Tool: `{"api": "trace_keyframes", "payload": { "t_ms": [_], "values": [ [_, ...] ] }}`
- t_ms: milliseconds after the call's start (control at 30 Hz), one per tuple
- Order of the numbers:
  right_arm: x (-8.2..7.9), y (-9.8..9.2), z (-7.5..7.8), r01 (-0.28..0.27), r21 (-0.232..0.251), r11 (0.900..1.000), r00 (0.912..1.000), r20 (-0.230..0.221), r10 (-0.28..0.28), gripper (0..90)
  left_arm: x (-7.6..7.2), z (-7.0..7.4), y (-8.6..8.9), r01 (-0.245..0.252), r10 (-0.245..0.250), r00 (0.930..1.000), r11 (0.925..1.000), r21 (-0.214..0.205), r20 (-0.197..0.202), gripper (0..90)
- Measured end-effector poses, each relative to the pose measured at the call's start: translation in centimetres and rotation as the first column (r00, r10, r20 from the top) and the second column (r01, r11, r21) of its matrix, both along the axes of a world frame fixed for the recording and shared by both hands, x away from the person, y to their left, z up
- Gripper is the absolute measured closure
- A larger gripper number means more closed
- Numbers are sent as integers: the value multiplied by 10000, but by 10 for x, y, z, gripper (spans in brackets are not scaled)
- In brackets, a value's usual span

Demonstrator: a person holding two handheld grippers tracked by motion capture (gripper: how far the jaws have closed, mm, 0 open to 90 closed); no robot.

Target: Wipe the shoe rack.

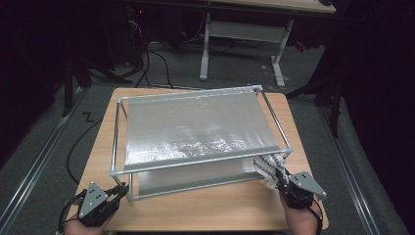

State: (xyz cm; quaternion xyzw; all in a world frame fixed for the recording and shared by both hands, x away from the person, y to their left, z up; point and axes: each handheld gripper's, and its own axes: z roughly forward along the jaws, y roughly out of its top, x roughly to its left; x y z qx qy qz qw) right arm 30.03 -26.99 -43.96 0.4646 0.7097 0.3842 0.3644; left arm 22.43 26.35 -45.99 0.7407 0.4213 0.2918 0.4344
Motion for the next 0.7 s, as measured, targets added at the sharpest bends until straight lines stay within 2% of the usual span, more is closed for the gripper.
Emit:
{"api": "trace_keyframes", "payload": {
  "t_ms": [67,133,233,300,700],
  "values": [
    [3,0,-8,-15,-124,9999,9996,-296,12,782,0,0,0,-4,4,10000,10000,4,0,795],
    [8,-1,-19,-102,-139,9999,9967,-801,91,782,0,0,0,-2,2,10000,10000,1,1,795],
    [14,-1,-39,-130,-270,9996,9859,-1670,83,783,0,0,0,-7,7,10000,10000,13,-1,794],
    [16,-1,-44,-176,-319,9993,9818,-1897,112,783,0,0,0,-10,10,10000,10000,15,1,794],
    [16,0,-45,-239,-385,9990,9805,-1959,159,782,0,0,0,-17,17,10000,10000,15,3,794]
  ]
}}
